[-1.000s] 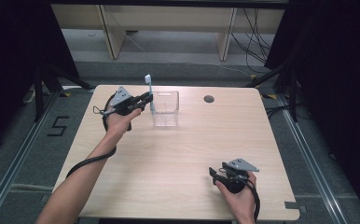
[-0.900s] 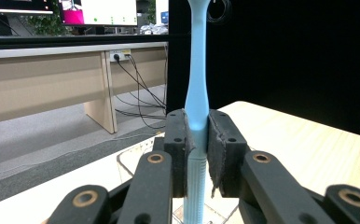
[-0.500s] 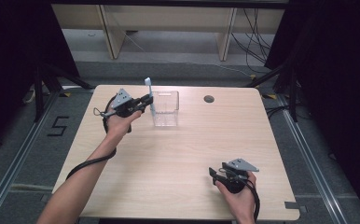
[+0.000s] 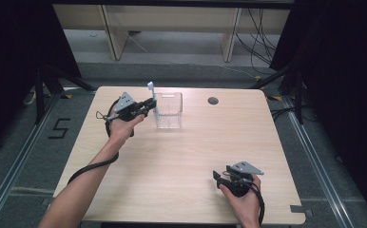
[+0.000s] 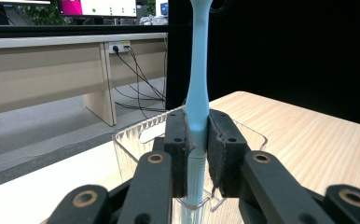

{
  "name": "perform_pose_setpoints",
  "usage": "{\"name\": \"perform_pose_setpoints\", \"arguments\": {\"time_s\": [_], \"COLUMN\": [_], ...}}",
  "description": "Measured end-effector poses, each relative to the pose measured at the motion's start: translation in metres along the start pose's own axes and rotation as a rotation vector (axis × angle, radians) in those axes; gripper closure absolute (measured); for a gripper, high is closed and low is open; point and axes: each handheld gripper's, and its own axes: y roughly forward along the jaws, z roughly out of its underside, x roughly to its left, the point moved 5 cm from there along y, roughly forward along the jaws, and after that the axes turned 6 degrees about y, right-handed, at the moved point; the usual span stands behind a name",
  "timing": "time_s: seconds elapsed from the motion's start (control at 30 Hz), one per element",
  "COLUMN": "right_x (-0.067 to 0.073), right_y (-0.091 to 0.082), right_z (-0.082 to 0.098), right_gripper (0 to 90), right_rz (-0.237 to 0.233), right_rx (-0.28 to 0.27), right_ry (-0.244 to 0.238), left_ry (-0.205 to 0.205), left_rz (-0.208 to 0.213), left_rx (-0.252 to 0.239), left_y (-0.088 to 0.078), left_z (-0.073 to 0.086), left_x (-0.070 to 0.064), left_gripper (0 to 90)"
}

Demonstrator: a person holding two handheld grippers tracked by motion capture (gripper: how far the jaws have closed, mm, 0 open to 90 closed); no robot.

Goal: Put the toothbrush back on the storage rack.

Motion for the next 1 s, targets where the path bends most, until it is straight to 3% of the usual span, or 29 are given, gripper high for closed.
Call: {"name": "perform_pose_setpoints", "arguments": {"time_s": [0.23, 0.27, 0.33, 0.63, 1.0], "right_x": [0.0, 0.002, 0.0, 0.0, 0.0], "right_y": [0.0, 0.0, 0.001, 0.0, 0.002], "right_z": [0.0, 0.0, 0.0, 0.0, 0.0], "right_gripper": [40.2, 40.2, 40.2, 40.2, 40.2], "right_rz": [-0.002, -0.01, -0.023, -0.002, -0.013], "right_rx": [-0.002, -0.001, -0.002, 0.013, -0.004], "right_ry": [0.003, 0.023, 0.0, -0.007, -0.005], "left_ry": [0.004, 0.006, 0.007, 0.009, 0.012], "left_rz": [0.002, 0.001, 0.001, -0.002, -0.003], "left_rx": [0.005, 0.007, 0.01, 0.027, 0.045], "left_y": [0.001, 0.001, 0.001, 0.0, 0.001], "left_z": [0.002, 0.002, 0.003, 0.006, 0.011], "left_x": [0.0, 0.0, 0.0, 0.0, -0.001], "left_gripper": [78.1, 78.1, 78.1, 78.1, 77.9]}}
